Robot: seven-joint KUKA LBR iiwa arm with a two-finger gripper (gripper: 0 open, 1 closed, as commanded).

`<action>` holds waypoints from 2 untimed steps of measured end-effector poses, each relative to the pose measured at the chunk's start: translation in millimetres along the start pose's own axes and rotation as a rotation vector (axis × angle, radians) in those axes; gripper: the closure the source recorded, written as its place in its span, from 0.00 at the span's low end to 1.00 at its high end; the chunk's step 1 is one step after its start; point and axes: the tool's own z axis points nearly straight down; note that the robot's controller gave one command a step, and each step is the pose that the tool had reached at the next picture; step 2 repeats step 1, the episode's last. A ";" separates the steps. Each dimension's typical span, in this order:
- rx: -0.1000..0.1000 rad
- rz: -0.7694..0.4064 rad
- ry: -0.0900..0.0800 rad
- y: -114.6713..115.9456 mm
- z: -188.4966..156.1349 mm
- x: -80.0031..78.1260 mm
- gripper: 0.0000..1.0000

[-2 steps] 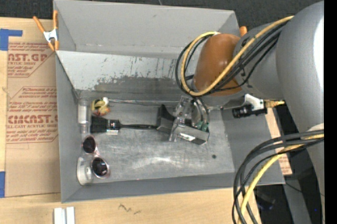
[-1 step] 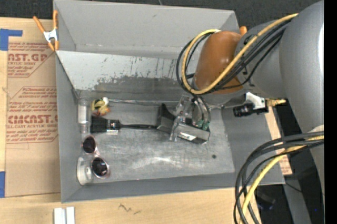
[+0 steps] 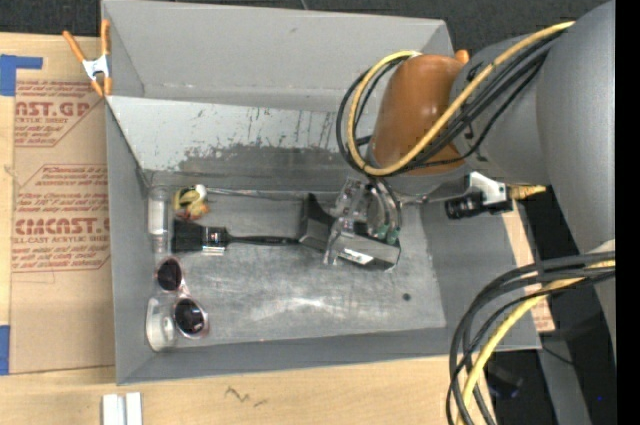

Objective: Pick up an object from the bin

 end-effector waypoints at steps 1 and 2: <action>0.000 0.000 0.002 -0.2 -6.6 0.6 1.00; 0.000 0.000 0.002 -0.2 -6.6 0.6 1.00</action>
Offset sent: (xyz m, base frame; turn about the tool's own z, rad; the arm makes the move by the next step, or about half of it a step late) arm 0.0000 0.0001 0.0125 0.0000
